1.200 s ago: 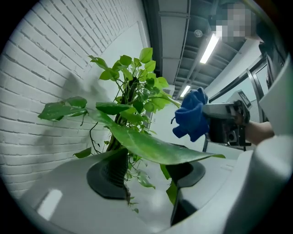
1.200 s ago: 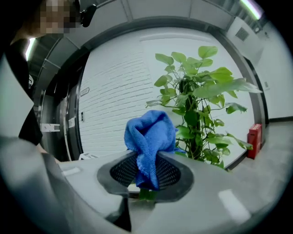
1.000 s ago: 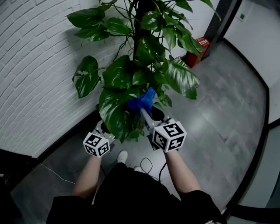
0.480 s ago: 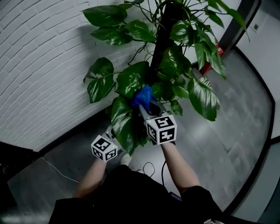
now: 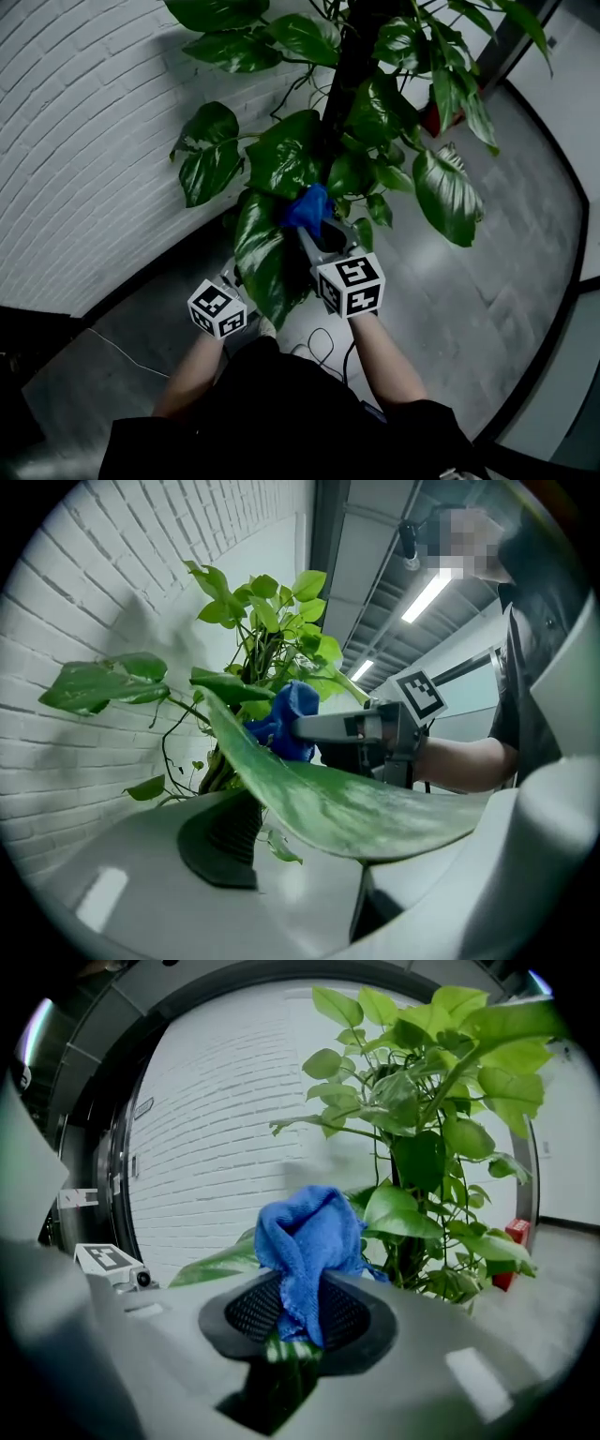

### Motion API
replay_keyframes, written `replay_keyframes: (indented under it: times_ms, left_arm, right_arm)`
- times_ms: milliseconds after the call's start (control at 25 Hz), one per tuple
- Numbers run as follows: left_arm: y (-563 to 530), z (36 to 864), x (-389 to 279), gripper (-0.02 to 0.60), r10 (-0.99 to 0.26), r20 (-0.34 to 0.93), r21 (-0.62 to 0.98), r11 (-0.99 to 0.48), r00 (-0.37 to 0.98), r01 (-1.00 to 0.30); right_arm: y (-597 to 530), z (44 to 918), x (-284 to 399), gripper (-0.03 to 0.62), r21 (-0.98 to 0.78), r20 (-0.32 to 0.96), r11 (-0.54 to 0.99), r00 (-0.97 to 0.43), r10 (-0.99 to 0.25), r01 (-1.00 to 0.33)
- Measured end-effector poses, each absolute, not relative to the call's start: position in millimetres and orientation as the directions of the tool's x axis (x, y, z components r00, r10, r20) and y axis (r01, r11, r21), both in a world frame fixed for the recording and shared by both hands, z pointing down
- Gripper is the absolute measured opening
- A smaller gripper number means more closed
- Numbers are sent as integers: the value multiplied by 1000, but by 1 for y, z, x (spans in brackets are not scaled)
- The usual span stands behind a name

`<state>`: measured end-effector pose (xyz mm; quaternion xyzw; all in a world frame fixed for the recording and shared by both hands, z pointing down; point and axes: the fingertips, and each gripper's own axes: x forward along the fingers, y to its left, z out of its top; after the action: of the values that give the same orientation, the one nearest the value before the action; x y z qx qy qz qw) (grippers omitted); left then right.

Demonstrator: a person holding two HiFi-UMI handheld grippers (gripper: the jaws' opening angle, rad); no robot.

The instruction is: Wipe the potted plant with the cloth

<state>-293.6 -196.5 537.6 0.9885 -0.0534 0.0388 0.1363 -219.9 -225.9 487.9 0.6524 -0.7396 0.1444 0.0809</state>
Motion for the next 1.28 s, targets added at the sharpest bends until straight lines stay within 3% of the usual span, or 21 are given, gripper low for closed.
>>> replay_keyframes:
  times_ms: [1280]
  left_arm:
    - [-193,521,-280,265,-185,52,249,-949,981,-192]
  right_arm:
    - [-113,501,-246,103,-167,309,167,-212,-927,-972]
